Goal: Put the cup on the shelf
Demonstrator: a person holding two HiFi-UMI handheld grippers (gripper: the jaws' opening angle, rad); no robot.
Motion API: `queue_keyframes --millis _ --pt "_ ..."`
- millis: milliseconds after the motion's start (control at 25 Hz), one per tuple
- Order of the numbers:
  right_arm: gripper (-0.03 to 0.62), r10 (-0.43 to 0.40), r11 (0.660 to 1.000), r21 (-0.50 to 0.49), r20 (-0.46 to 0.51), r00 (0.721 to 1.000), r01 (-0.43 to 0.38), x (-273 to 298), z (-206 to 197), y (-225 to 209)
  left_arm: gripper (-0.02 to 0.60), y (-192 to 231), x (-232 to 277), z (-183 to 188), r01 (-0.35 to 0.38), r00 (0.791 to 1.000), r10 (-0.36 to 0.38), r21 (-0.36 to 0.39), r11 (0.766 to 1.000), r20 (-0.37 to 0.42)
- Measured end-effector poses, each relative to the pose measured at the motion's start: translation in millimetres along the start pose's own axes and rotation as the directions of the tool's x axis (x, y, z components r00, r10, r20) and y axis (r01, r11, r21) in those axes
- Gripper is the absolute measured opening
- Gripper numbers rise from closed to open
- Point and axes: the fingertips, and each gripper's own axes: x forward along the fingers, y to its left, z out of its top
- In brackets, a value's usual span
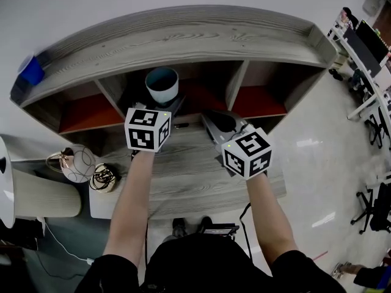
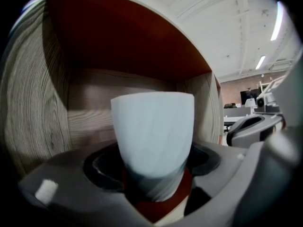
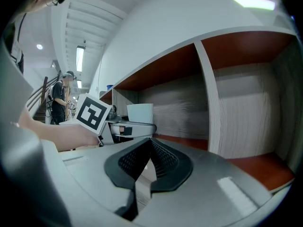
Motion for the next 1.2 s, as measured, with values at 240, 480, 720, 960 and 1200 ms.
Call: queue_keyframes --millis 240,480,720,960,1200 --pt "0.014 -0.006 1.000 0.001 0.004 1.000 0.006 -2 1 1 0.408 2 -7 2 0.014 1.000 -0.014 -0.026 1.000 0.008" --pt "0.014 -0.014 1.000 0.001 0.004 1.000 0.014 -4 0 4 0.426 -1 -33 8 0.040 0.999 -0.039 -0.031 0.999 0.029" --pt "0.014 -0.015 1.000 -0.021 -0.010 1.000 0.015 -10 -6 15 0.362 1 -80 12 0.064 0.994 -0.060 -0.053 0.996 0.087" --pt "0.014 -0.031 0.999 -0.045 -0.022 0.999 0.030 -28 -16 29 0.183 -4 -118 -8 0.095 0.990 -0.084 -0.092 0.991 0.115" --pt "0.012 -0.076 0.997 -0.028 -0.019 0.997 0.076 -53 -32 43 0.017 -33 -146 -34 0.220 0.968 -0.197 -0.151 0.964 0.154"
